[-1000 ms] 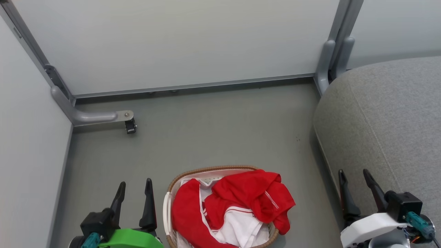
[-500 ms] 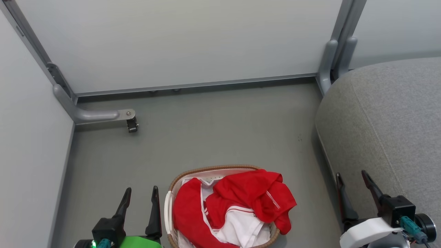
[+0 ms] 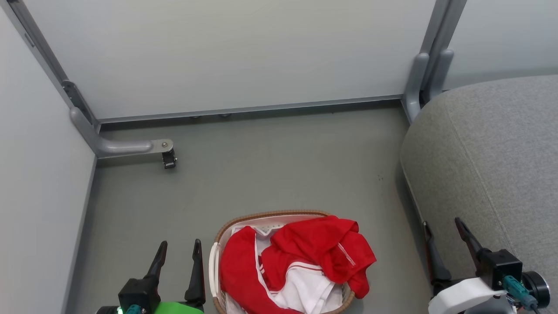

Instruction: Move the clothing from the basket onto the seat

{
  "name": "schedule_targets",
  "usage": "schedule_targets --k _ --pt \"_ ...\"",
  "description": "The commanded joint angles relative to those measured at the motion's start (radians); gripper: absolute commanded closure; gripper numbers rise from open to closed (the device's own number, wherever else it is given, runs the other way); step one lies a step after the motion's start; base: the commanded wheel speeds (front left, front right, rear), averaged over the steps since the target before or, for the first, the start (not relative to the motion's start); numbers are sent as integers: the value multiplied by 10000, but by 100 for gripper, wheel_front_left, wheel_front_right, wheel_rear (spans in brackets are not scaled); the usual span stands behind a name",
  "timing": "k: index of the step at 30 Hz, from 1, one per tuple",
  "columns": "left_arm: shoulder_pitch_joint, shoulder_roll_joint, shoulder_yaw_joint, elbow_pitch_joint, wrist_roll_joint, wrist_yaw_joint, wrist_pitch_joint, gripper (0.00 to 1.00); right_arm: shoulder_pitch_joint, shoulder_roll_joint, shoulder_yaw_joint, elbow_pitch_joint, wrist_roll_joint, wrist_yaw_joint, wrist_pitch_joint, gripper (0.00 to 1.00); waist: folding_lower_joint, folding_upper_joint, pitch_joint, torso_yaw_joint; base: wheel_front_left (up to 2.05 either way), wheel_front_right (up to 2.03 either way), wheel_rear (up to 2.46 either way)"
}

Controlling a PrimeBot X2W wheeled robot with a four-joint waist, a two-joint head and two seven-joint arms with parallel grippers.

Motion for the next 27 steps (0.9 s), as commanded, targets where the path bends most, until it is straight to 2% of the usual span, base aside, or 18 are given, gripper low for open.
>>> schedule_targets --k 1,17,27 --pt "165 66 42 2 60 -16 -35 0 174 -56 15 -9 9 1 -52 0 0 0 3 -6 0 0 0" --pt "-1 66 -27 -40 18 10 -35 0 8 -56 -30 -106 0 1 -51 0 0 0 250 -45 0 0 0" --pt "-1026 64 -441 30 580 -227 -23 0 -452 -56 -177 -498 -76 1 -51 0 0 0 1316 -131 0 0 0"
